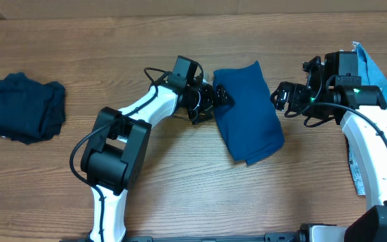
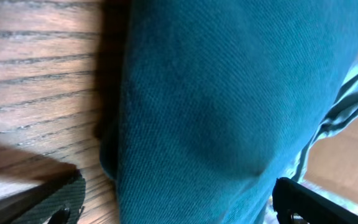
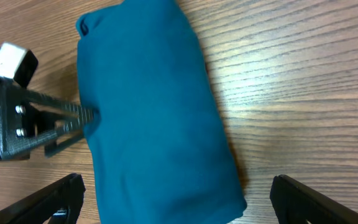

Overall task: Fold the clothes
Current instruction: 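Move the left gripper to the folded teal shirt and grasp it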

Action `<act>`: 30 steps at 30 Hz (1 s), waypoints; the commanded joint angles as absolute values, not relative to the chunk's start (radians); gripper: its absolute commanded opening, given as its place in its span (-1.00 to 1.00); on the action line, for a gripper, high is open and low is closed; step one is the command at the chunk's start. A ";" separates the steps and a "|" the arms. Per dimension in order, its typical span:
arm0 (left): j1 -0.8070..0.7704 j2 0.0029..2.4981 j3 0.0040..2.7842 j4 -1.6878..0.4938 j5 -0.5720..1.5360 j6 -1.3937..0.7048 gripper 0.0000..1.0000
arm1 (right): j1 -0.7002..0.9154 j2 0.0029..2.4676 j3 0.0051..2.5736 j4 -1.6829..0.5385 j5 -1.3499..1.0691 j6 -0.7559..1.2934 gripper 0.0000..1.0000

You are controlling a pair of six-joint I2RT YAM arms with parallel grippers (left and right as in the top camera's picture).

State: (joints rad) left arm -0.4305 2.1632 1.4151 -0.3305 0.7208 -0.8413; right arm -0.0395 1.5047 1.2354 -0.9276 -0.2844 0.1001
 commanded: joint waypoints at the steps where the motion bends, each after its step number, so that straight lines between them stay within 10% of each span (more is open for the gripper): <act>1: -0.472 2.206 1.332 -0.281 0.627 -0.946 0.99 | -0.041 1.499 1.251 -0.925 -0.290 0.089 1.00; 18: -0.533 2.288 1.325 -0.155 0.670 -0.664 0.63 | -0.041 1.499 1.251 -0.925 -0.290 0.089 1.00; 26: -0.525 2.303 1.326 -0.110 0.700 -0.638 -0.90 | -0.041 1.499 1.251 -0.935 -0.290 0.089 1.00; 30: -0.493 2.228 1.326 -0.168 0.677 -0.579 -0.92 | -0.041 1.499 1.251 -0.944 -0.290 0.088 1.00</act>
State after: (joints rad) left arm -0.5137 2.2463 1.3609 -0.0994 0.7578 -0.6460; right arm -0.0395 1.5047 1.2354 -0.9424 -0.2848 0.0998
